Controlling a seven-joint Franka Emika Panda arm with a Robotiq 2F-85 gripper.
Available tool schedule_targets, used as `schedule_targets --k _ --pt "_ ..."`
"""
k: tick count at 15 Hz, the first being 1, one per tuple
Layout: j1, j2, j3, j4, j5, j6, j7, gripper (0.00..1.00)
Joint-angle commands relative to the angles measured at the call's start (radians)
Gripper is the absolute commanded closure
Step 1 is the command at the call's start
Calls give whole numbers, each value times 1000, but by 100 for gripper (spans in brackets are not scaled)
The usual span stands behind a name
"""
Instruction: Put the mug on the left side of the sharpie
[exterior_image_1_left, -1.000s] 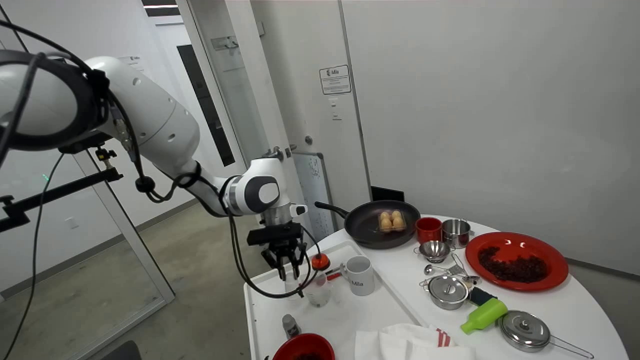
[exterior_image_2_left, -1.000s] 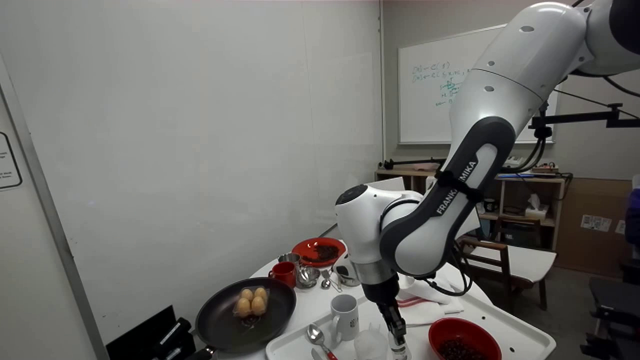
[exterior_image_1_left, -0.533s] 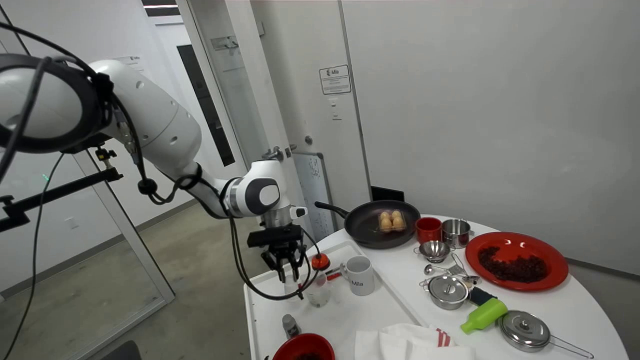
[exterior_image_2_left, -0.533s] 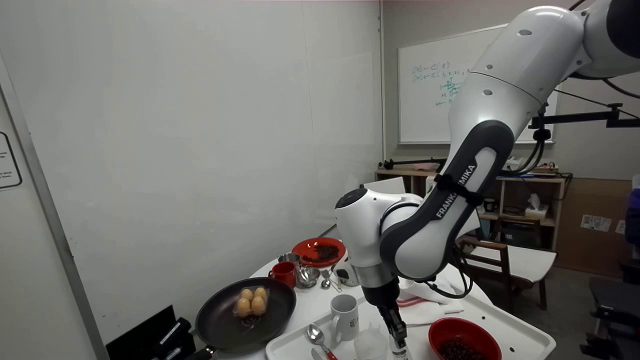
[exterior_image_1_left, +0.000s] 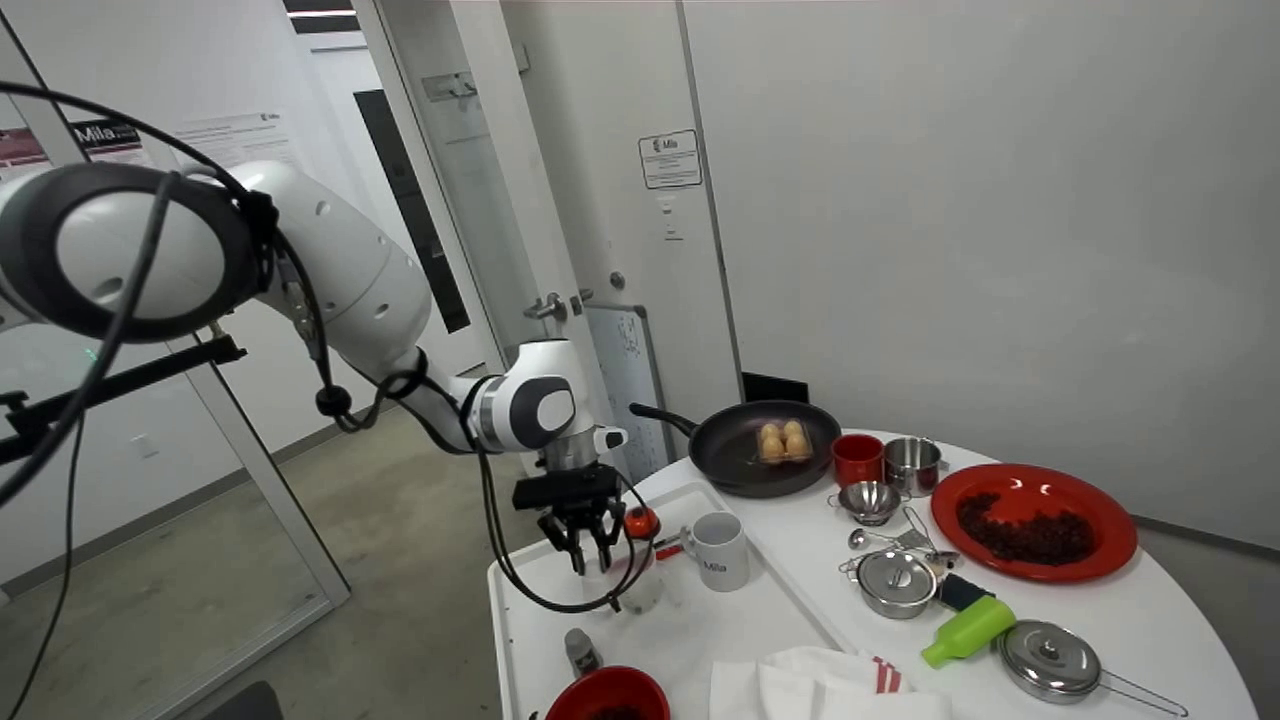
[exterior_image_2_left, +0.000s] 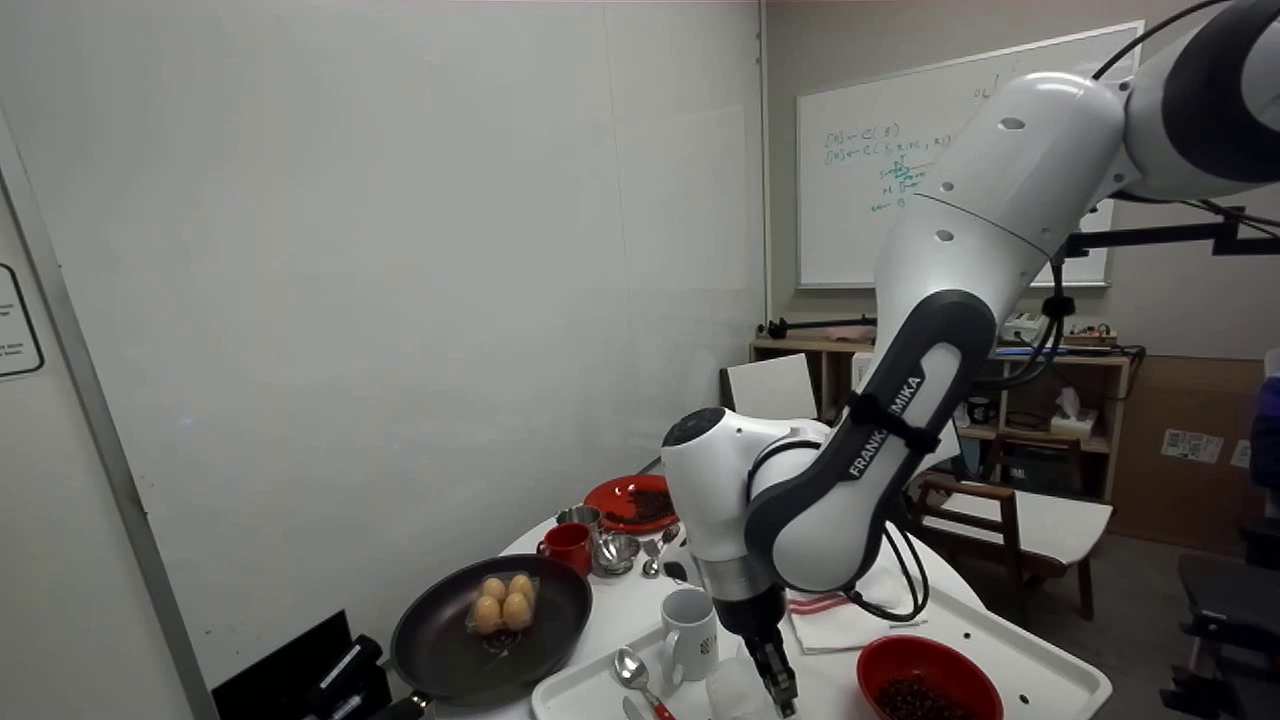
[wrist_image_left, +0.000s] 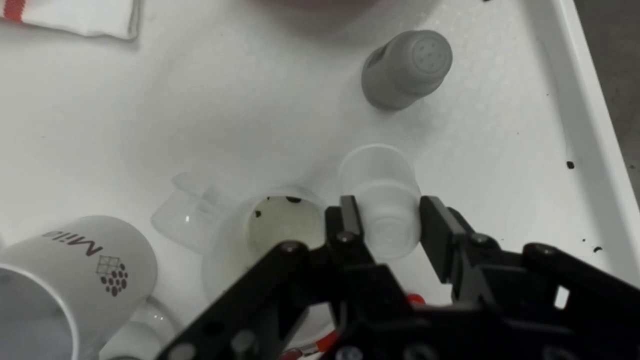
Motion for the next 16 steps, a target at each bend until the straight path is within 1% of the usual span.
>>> schedule_targets --k 1,5,8,9,10,11,12,13,14,15,16 --pt "2 64 -7 67 -6 57 24 87" --pt "-6 90 -6 88 0 90 22 87" --pt "-12 101 -3 96 0 76 6 89" --pt "-15 105 0 96 -1 69 -3 82" --pt "-17 106 2 93 -2 68 -9 44" --pt "-19 103 3 87 -2 72 -12 57" --pt "-20 101 4 82 -1 72 -12 82" --pt "-20 98 2 75 -4 79 -13 80" --pt "-19 95 2 71 -6 82 -13 70" --pt "-19 94 2 71 -6 81 -14 71" --pt "-19 93 2 71 -6 82 -15 45"
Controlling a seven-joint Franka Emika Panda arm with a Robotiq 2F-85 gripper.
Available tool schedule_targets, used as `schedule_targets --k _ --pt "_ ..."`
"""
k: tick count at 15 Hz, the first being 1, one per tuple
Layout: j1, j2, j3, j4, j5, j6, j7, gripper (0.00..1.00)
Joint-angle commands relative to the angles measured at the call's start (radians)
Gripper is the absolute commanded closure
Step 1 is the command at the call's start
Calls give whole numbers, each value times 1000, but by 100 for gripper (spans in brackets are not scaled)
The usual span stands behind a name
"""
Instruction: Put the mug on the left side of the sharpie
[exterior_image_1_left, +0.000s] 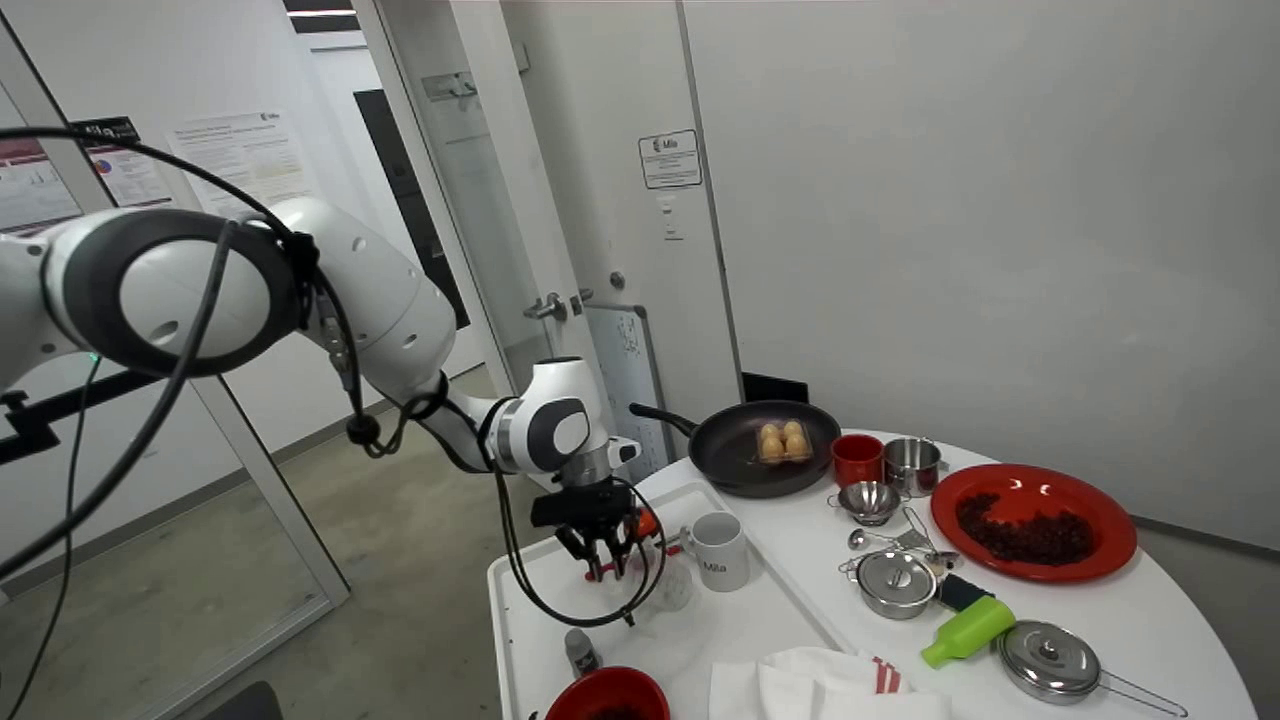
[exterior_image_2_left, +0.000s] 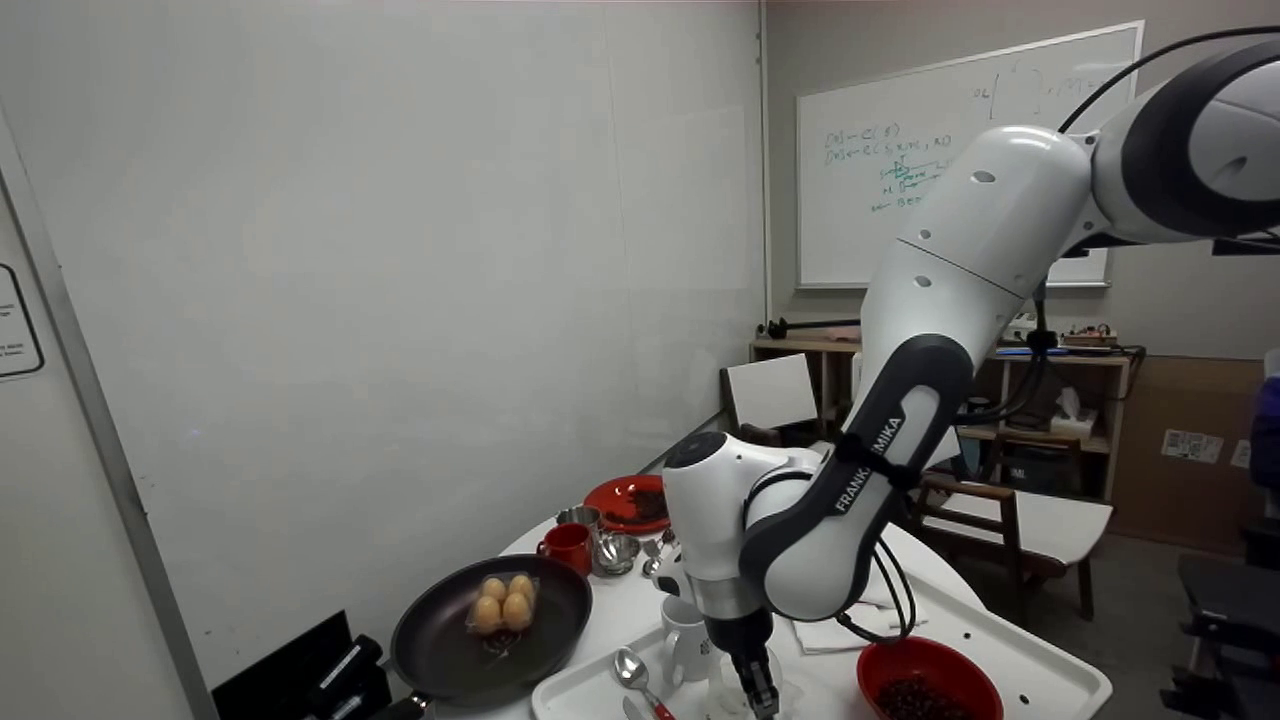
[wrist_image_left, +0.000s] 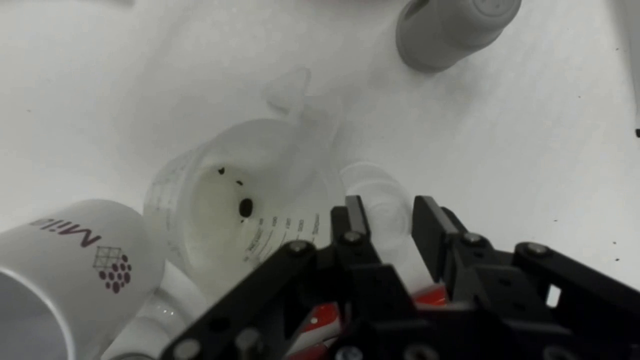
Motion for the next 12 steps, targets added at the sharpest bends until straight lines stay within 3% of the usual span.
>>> schedule_targets --k 1,7,12 --pt "-9 -2 6 -3 -8 6 -18 44" --pt "-27 -35 13 -36 -2 36 -26 2" --pt "-59 -91 16 -77 16 81 -11 0"
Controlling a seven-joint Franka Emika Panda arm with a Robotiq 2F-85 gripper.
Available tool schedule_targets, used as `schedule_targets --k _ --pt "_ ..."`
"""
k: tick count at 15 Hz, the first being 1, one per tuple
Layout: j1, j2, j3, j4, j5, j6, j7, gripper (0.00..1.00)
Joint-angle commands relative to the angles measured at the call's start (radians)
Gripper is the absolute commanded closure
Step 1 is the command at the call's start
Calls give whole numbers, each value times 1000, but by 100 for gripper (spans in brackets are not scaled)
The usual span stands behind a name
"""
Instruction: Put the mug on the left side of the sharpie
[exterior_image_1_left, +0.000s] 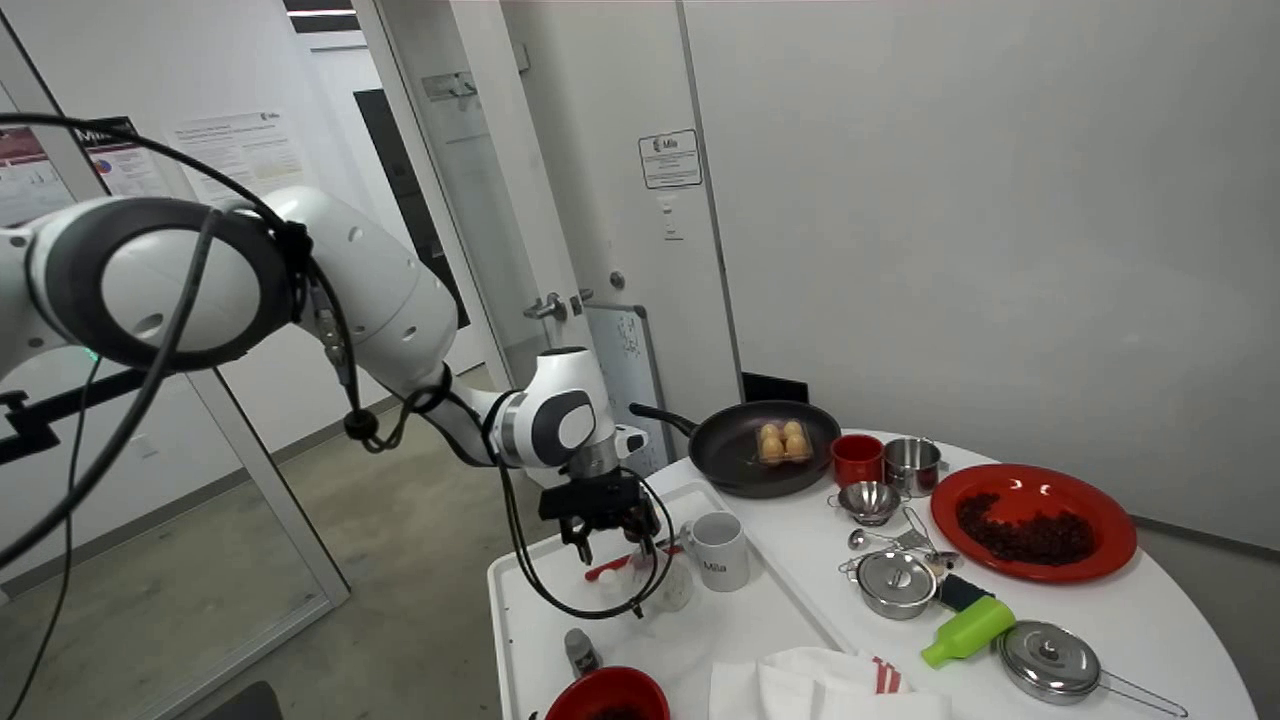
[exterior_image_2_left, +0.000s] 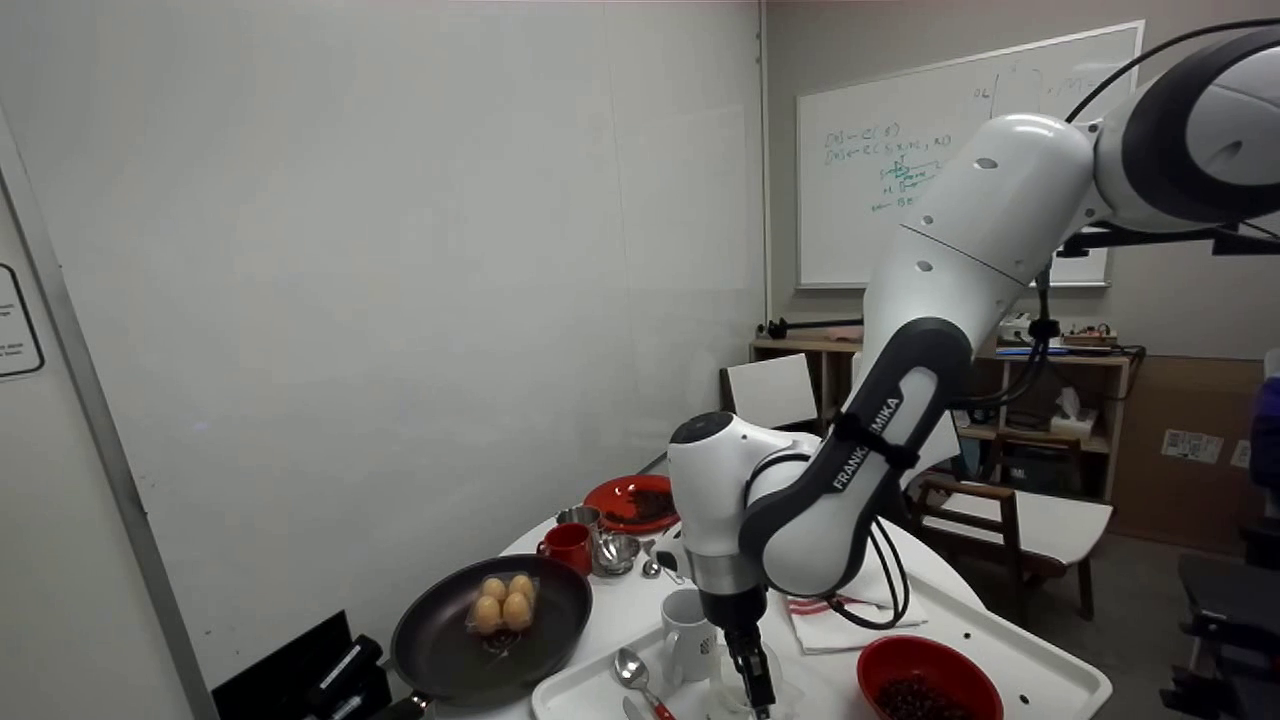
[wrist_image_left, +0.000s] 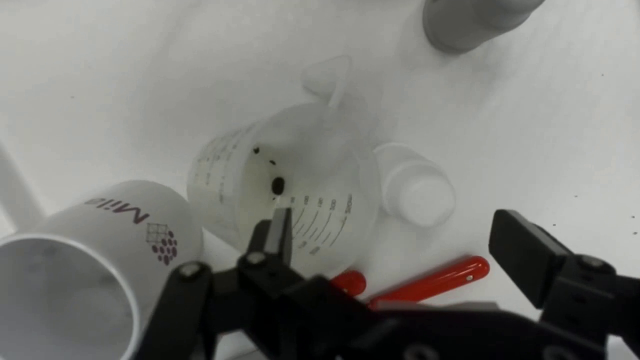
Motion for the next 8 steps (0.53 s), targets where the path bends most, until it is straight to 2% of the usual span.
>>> schedule_targets --k 1,8 --pt "-37 -78 10 -71 19 44 -1 0" --pt "-85 -147 5 -94 46 52 18 0"
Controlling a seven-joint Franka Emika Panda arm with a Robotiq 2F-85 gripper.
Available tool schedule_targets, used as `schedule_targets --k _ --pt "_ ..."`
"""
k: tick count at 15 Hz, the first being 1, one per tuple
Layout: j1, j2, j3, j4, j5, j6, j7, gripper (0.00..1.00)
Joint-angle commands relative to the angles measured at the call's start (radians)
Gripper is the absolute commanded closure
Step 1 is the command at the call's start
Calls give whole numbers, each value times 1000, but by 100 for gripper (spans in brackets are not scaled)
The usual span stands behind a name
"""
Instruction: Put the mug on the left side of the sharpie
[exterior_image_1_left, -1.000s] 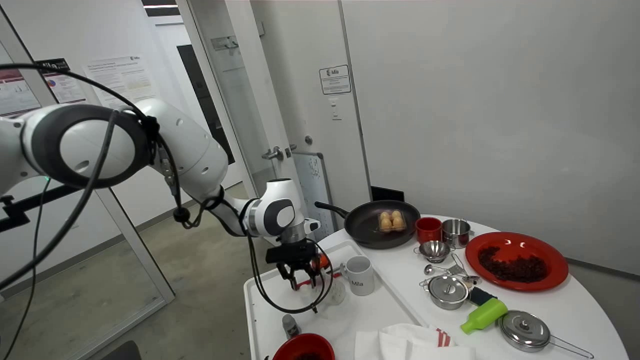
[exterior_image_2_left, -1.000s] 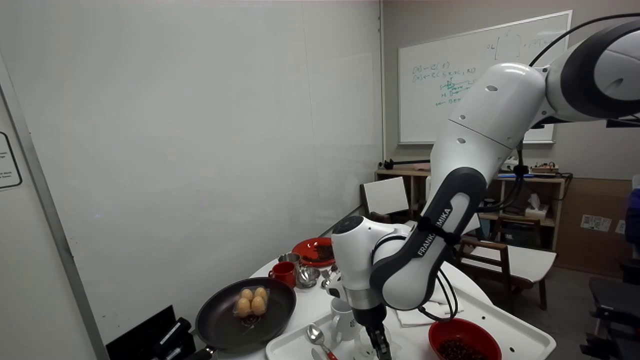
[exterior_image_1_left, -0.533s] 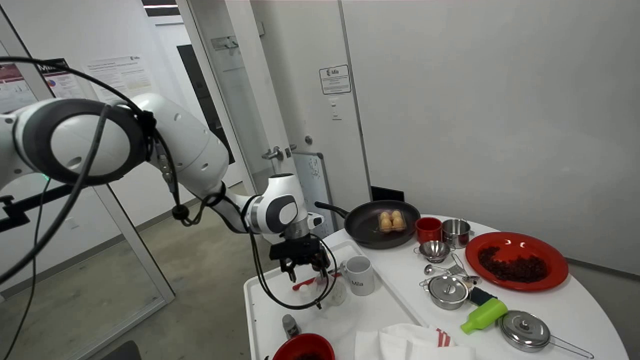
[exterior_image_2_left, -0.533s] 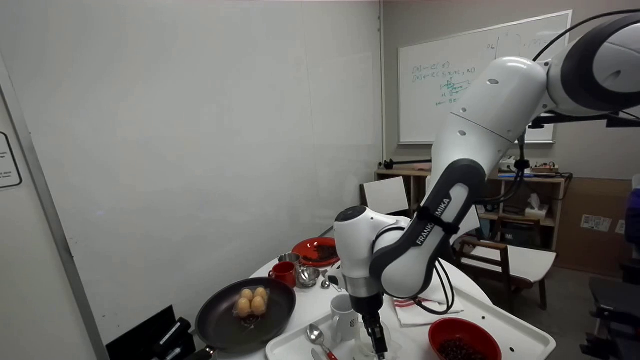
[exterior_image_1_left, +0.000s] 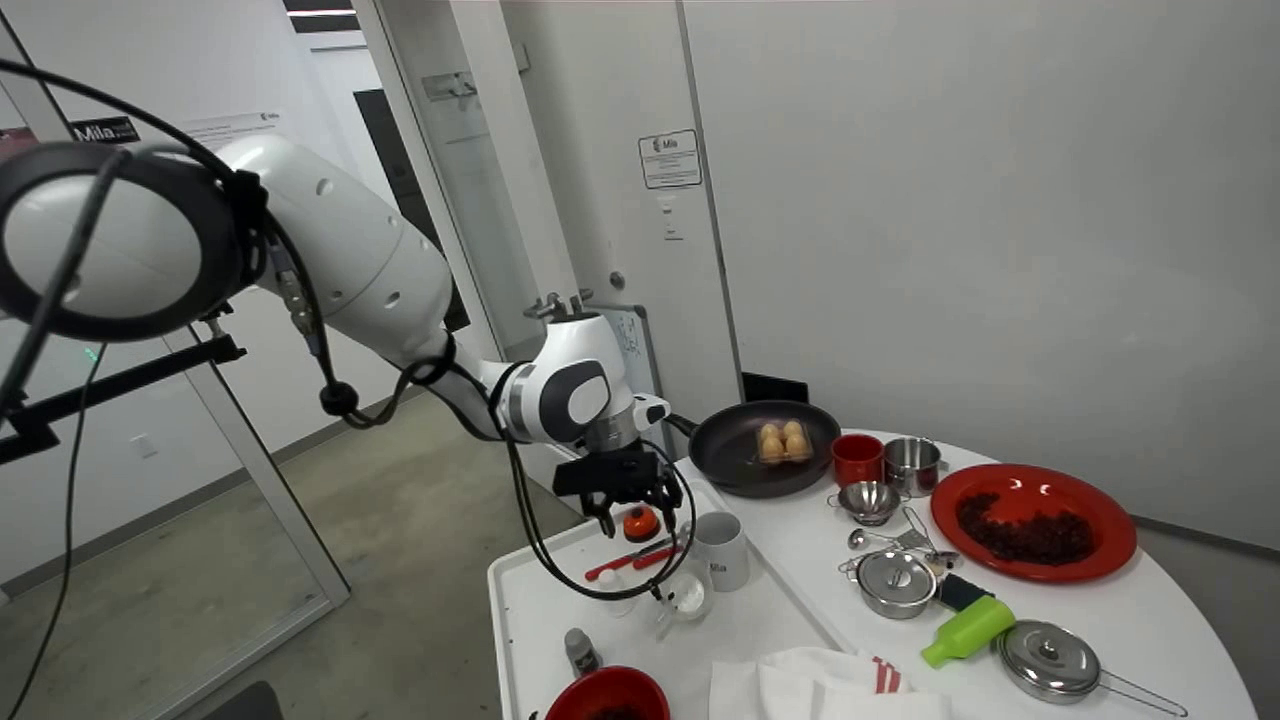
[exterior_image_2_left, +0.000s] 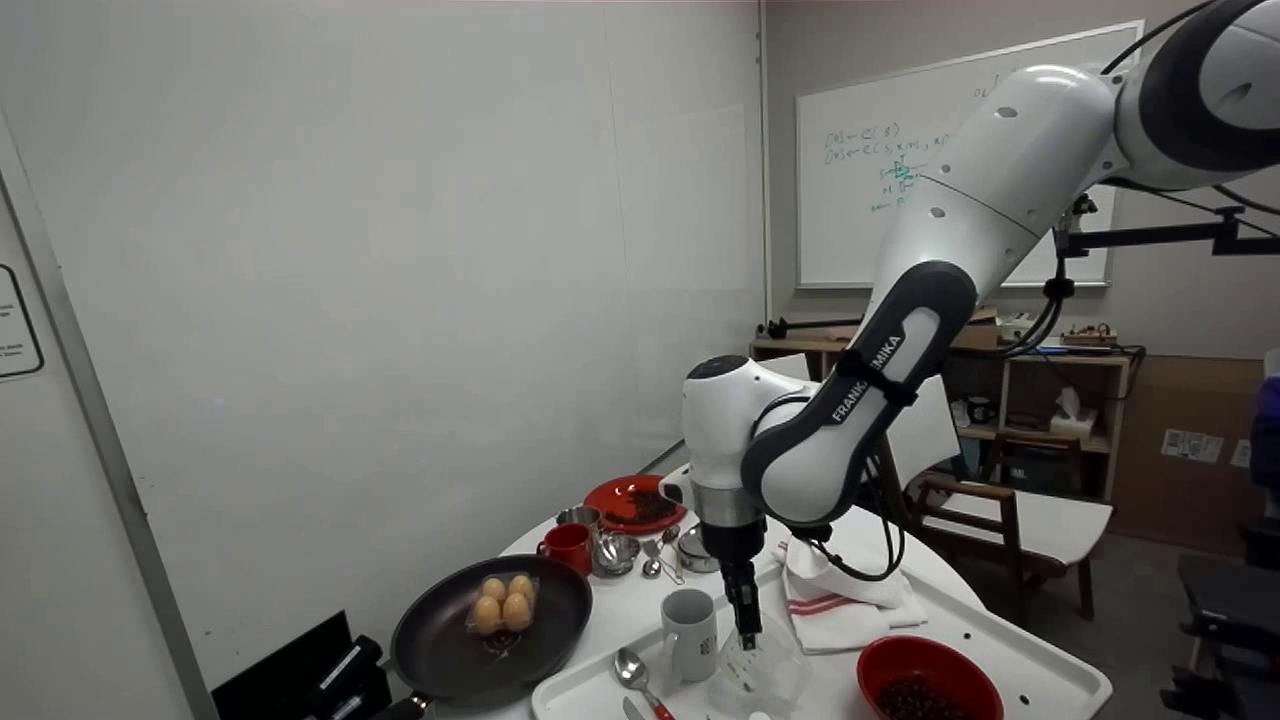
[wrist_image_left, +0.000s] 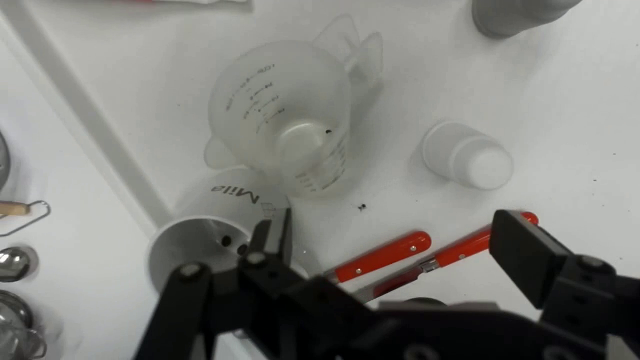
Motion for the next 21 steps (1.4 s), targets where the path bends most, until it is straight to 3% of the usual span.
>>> schedule_targets --k 1,7,17,21 --pt "-20 -52 4 -50 32 22 11 0" --pt "-30 -80 -3 -67 47 29 35 0" --pt "-14 -86 -163 -49 50 22 318 0" --pt "-8 -80 -183 -60 73 -13 409 0"
